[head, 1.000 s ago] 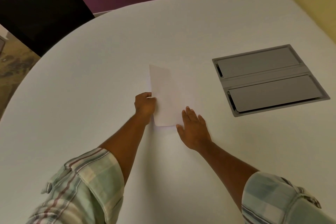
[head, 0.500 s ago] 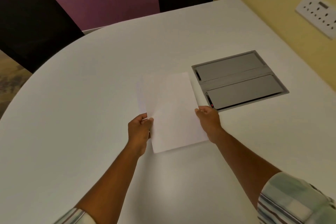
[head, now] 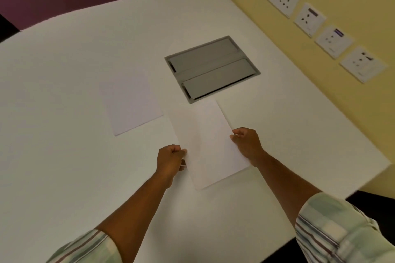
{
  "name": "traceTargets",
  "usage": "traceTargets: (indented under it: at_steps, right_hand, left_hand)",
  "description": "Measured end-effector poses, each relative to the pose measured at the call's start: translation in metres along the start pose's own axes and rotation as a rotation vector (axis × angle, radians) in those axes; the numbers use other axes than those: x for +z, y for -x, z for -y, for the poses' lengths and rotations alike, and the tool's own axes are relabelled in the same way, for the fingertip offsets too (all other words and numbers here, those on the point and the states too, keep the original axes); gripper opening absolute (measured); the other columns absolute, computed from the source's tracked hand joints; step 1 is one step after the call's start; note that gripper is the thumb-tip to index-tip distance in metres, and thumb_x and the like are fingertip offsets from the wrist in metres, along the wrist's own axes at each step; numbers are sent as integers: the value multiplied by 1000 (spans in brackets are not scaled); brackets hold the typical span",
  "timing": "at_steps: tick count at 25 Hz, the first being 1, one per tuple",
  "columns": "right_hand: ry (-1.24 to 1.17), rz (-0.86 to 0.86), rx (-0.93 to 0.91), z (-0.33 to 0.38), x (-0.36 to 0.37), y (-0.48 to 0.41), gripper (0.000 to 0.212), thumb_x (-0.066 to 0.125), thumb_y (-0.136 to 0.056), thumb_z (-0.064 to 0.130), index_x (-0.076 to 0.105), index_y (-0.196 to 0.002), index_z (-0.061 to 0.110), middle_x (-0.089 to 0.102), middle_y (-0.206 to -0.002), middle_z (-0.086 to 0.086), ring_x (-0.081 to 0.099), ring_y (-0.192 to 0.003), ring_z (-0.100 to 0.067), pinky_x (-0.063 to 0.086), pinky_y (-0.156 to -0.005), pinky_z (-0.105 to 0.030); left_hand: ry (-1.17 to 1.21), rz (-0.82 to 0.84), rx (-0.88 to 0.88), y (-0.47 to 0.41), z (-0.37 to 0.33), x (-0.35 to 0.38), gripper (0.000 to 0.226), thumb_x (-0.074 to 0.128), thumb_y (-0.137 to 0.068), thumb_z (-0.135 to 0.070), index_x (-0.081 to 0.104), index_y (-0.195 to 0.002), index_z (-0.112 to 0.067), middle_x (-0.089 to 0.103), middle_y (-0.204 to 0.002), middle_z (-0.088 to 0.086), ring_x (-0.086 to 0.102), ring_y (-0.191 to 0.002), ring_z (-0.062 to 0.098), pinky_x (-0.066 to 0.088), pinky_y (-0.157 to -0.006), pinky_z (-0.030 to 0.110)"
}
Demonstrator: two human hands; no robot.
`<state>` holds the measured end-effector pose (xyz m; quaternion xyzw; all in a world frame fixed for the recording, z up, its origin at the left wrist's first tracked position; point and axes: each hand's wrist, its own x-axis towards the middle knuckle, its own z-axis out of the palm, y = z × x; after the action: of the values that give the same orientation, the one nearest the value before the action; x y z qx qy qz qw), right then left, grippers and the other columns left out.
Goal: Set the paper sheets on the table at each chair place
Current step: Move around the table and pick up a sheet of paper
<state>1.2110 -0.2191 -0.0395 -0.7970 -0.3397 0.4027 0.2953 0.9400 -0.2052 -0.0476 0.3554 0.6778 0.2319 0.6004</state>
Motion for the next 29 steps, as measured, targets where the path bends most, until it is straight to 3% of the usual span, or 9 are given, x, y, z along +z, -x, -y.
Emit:
traceTargets:
  at_steps: [3, 7, 11, 13, 18, 21, 24, 27, 29]
  right_hand:
    - [46, -71, 36, -35, -41, 5, 21, 73, -93, 16, 74, -111, 6, 73, -100, -8, 68, -95, -25, 53, -86, -34]
    - [49, -152, 79, -70, -84, 3, 10, 73, -92, 16, 74, -101, 11, 71, -88, 0, 68, -92, -25, 48, -78, -30]
    - [72, -209, 88, -97, -115, -6, 8, 72, -92, 15, 75, -99, 12, 68, -83, 6, 68, -89, -24, 46, -69, -27]
    - [73, -239, 94, -107, -128, -14, 10, 73, -92, 16, 75, -100, 11, 68, -83, 6, 67, -89, -23, 48, -72, -28]
    - [105, -316, 90, -127, -149, -36, 12, 73, -93, 18, 76, -102, 11, 71, -89, -1, 67, -90, -23, 52, -83, -33]
    - [132, -314, 89, -138, -152, -43, 13, 73, -93, 18, 76, -103, 10, 73, -90, -2, 69, -93, -25, 49, -80, -30]
    - [160, -303, 85, -145, -150, -48, 18, 72, -94, 19, 76, -108, 9, 77, -101, -8, 70, -100, -28, 51, -84, -31]
    - [266, -329, 62, -144, -145, -47, 32, 70, -97, 26, 69, -124, 10, 74, -120, -10, 67, -114, -30, 51, -101, -44]
    - [463, -382, 20, -144, -139, -39, 41, 68, -98, 33, 63, -133, 12, 66, -131, -10, 61, -122, -32, 45, -105, -51]
  left_hand:
    - [-70, 53, -13, 12, 10, 42, 21, 73, -98, -14, 70, -87, 4, 77, -97, 24, 72, -71, 26, 58, -66, 36]
    - [-151, 133, 16, 20, 15, 89, 26, 75, -95, -12, 64, -72, -9, 76, -89, 26, 70, -59, 19, 53, -59, 31]
    - [-198, 198, 55, 19, 15, 133, 23, 81, -91, -9, 63, -75, -8, 76, -91, 28, 74, -60, 22, 52, -51, 23]
    - [-199, 221, 54, 17, 16, 153, 23, 82, -89, -8, 64, -76, -7, 76, -90, 29, 75, -62, 24, 51, -47, 19]
    - [-204, 231, 30, 11, 19, 193, 25, 84, -87, -9, 62, -76, -8, 78, -85, 25, 79, -76, 39, 51, -48, 21]
    - [-224, 206, 23, 8, 22, 207, 25, 85, -87, -11, 63, -77, -10, 79, -82, 20, 79, -72, 36, 59, -58, 28]
    - [-254, 191, 15, 7, 26, 213, 24, 86, -87, -16, 65, -78, -10, 80, -78, 13, 79, -64, 28, 60, -59, 27]
    - [-334, 175, 58, 7, 26, 212, 28, 87, -87, -25, 70, -78, -4, 79, -72, 8, 78, -59, 22, 61, -59, 28]
    - [-476, 163, 132, 7, 26, 207, 33, 87, -86, -34, 74, -76, -6, 77, -69, 6, 76, -63, 22, 62, -65, 31]
